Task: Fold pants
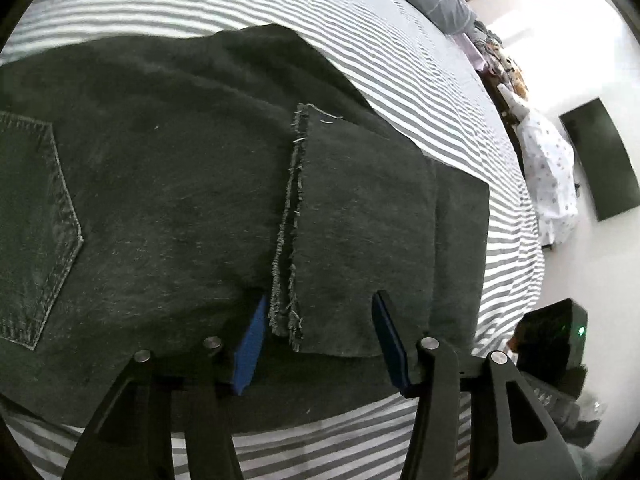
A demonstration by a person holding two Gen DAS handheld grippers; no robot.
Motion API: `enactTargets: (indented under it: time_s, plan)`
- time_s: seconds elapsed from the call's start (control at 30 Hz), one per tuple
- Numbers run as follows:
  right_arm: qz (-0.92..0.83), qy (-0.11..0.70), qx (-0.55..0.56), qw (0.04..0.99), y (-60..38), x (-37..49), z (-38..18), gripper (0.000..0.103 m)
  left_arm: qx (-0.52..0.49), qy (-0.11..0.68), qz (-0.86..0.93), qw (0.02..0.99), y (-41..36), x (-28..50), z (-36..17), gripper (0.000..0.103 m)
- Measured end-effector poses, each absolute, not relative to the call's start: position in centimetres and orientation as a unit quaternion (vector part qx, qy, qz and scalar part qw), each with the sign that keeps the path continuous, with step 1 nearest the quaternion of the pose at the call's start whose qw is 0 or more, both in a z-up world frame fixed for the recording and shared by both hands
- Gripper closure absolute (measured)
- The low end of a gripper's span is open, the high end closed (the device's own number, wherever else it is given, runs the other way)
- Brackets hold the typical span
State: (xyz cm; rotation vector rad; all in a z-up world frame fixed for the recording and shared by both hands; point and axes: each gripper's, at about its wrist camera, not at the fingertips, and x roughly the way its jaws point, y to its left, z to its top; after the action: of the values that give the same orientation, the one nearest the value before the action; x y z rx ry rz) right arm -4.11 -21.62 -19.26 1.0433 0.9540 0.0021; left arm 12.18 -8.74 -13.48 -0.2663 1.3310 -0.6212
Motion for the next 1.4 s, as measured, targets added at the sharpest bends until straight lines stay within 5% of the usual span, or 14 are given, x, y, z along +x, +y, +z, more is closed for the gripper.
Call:
enactTargets:
  time_s: [0.07, 0.2, 0.3, 0.37, 0.83, 0.9, 1.07, 1.4]
  plan:
    - [-0.008, 0.432, 0.486, 0.760, -22.1, -4.5, -19.1, 0.064, -0.114, 0.600, -0.284, 0.739, -9.1, 12.0, -13.4, 0.056]
    - [-0.012, 0.426, 0.501, 0.754, -22.6, -5.0, -19.3, 0.063, -0.097, 0.595, -0.279, 0.748, -10.0, 11.7, -13.4, 0.091]
    - [-0.003, 0.423, 0.506, 0.752, -22.2, -5.3, -19.0, 0.048, -0.108, 0.582, -0.282, 0.755, -10.4, 11.7, -12.6, 0.097]
    - [0.006, 0.420, 0.517, 0.746, -22.0, -5.4, -19.0, 0.038, -0.107, 0.572, -0.283, 0.763, -10.5, 11.6, -11.9, 0.098]
    - [-0.053, 0.369, 0.583, 0.722, -24.9, -6.3, -19.8, 0.038, -0.155, 0.536, -0.293, 0.777, -10.1, 11.1, -8.2, 0.099]
    - [-0.062, 0.374, 0.576, 0.724, -25.1, -6.5, -19.6, 0.044, -0.158, 0.538, -0.287, 0.777, -9.6, 11.2, -8.4, 0.099]
    - [-0.073, 0.433, 0.481, 0.759, -23.1, -5.1, -18.5, 0.083, -0.160, 0.539, -0.272, 0.781, -8.3, 11.2, -8.8, 0.099]
    - [-0.084, 0.480, 0.399, 0.777, -20.7, -3.2, -18.2, 0.085, -0.126, 0.582, -0.225, 0.772, -6.8, 11.3, -13.5, 0.098]
